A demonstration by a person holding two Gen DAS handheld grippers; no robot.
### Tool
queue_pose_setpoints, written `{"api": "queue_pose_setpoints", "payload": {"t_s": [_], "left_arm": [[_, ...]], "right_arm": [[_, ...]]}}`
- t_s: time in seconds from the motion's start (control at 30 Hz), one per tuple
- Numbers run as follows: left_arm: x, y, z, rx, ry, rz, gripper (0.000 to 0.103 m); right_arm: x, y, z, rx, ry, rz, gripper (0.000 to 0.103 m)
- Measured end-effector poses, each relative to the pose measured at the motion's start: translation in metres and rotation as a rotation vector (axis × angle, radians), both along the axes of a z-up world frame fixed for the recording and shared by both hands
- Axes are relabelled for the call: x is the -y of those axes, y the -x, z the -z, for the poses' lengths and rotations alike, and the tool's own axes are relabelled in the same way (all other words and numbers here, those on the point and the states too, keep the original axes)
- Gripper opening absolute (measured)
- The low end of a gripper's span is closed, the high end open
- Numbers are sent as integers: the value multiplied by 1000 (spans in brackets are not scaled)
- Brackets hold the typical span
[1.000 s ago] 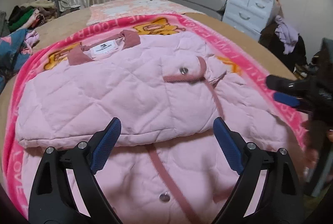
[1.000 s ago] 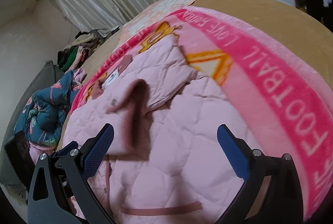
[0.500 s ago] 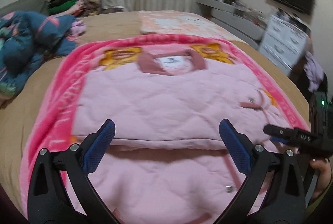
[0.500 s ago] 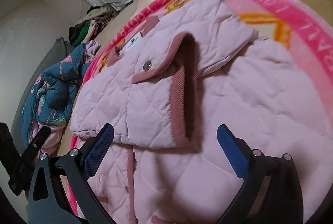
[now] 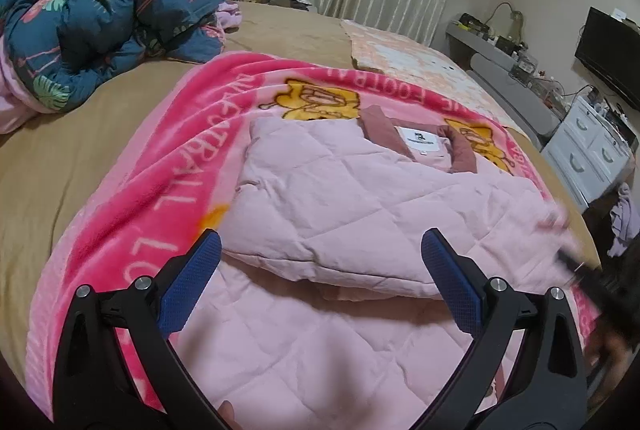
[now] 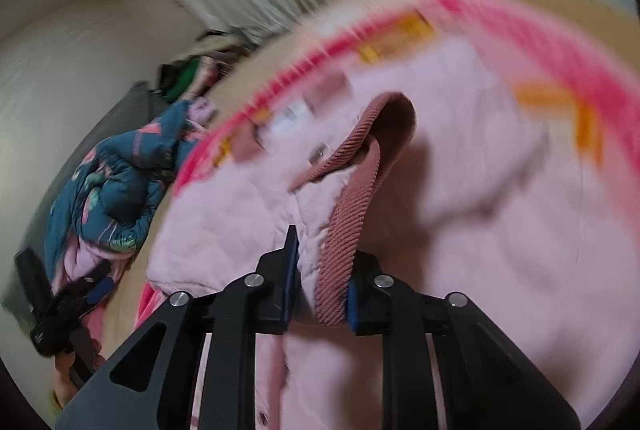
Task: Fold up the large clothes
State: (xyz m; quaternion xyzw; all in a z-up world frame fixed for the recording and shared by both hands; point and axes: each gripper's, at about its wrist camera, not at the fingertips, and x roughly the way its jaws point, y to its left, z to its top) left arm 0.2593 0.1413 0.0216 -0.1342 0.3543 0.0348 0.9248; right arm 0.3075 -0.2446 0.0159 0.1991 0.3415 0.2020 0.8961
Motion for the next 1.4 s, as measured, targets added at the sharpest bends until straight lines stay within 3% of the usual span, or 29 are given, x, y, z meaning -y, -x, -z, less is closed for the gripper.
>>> {"api": "queue_pose_setpoints", "payload": {"t_s": [0.1,0.2,0.4,0.73,0.83,0.97,1.13,1.23,1.3,1.4], "left_arm": [[0,-5,-1,8,0,0,94],[0,-12,2,1,3,3,94],[12,-23,4,-10,-14,28,94],[30,-50,9,-39,-42,72,94],[38,-59,14,-60,-46,94,94],[44,-70,19,-76,-45,107,94],[48,-80,28,-108,-14,125,94],[49,-90,47,-182,52,163,94],[53,-94,60,-218,0,175,94],[55,-94,71,-227,-18,187,94]], "right_arm": [[-4,-12,-41,140,76,-16,17],[0,-26,-56,216,133,-21,17],[14,-46,-41,168,141,12,16],[25,-52,11,27,168,79,18],[20,-50,16,-10,216,68,28],[22,-40,10,11,260,121,56],[19,-35,-3,30,274,99,67],[4,-36,-11,42,297,33,76],[-11,-37,-17,58,315,-11,79],[-37,-42,-23,70,340,-78,83]]}}
